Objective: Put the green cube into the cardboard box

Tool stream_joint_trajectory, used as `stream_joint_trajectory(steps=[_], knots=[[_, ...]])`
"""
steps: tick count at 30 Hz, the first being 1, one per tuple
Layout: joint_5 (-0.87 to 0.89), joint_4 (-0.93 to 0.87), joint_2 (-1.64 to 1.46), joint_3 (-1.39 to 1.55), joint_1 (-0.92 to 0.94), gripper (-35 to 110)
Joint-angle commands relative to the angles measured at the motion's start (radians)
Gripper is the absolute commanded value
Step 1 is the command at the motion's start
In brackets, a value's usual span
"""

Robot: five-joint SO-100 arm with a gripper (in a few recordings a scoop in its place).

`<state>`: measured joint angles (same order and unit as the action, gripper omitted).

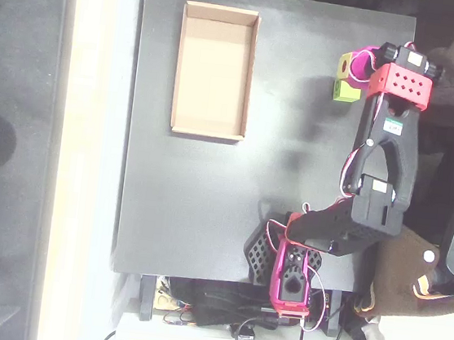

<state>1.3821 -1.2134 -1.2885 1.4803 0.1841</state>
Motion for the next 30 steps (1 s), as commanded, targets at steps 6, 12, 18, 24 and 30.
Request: stream_joint_trajectory(steps=[6,12,18,24,30], knots=[[0.003,-0.005,0.035,-0.005,0.000,32],[0.003,-0.005,0.084,-0.005,0.000,32],[0.003,0.003,0.118,-0.006,-0.002,32],[0.003,0.006,0.118,-0.006,0.000,32],[0.003,0.006,0.115,-0.006,-0.003,31]])
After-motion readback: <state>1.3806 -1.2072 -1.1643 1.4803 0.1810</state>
